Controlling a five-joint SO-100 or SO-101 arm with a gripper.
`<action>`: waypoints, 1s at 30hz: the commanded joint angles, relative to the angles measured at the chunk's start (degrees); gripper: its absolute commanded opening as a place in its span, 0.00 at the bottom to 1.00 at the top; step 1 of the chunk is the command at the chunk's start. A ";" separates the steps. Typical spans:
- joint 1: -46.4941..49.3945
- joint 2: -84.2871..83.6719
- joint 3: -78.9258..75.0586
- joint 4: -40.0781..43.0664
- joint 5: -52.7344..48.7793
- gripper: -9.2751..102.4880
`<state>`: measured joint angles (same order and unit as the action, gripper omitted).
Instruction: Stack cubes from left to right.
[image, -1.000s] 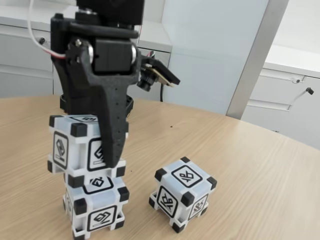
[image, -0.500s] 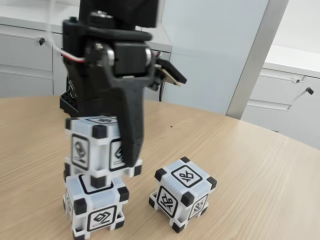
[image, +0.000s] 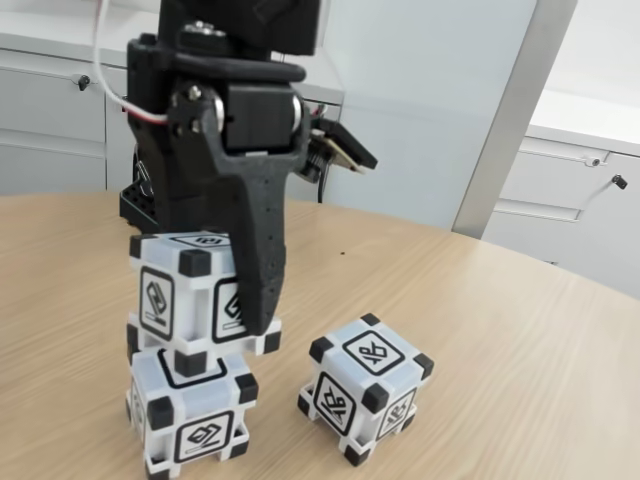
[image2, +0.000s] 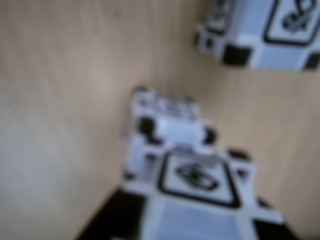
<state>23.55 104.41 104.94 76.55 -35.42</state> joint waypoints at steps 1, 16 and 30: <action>0.70 2.29 -0.35 0.35 0.62 0.23; 0.70 2.29 -0.35 5.36 -1.05 0.23; 0.79 1.05 -1.23 3.08 0.97 0.23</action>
<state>23.82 104.41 104.94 81.47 -35.51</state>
